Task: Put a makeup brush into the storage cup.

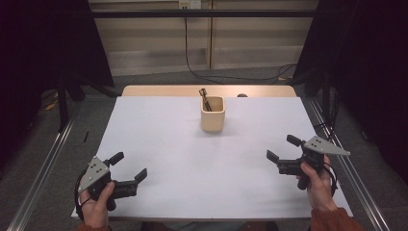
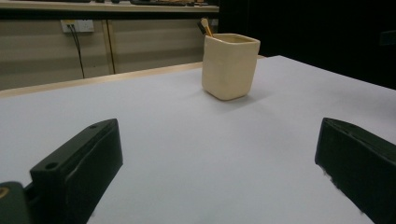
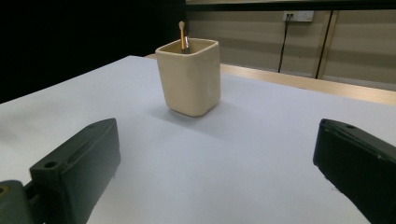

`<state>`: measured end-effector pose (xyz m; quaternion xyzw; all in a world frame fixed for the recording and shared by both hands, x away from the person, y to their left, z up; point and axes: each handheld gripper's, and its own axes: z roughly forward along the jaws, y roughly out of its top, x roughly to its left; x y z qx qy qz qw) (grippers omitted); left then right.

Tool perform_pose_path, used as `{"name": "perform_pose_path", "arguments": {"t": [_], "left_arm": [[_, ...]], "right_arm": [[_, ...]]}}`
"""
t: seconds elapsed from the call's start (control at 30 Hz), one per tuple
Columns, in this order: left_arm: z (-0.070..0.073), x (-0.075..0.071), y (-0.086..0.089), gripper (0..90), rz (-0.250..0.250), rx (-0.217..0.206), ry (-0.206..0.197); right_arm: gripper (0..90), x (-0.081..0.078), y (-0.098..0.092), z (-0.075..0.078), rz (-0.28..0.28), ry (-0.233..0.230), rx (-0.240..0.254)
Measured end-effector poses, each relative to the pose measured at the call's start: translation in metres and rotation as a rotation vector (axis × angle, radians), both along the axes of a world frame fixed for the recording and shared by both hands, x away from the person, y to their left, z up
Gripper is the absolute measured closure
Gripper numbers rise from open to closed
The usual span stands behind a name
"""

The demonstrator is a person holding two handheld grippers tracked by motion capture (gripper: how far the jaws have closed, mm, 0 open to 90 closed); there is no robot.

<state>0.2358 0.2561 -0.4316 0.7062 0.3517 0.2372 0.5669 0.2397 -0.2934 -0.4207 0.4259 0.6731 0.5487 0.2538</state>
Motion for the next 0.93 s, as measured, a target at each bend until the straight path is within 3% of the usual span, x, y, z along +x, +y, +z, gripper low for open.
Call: {"name": "perform_pose_path", "arguments": {"t": [0.5,0.93], "left_arm": [[0.000,-0.001,0.001,0.9,0.008,0.000,0.000],[0.000,0.000,0.000,0.8,0.002,0.005,-0.003]], "right_arm": [[0.6,-0.037,-0.018,-0.011,-0.070,0.006,0.003],[0.0,-0.042,-0.023,-0.011,-0.074,-0.004,0.026]]}}
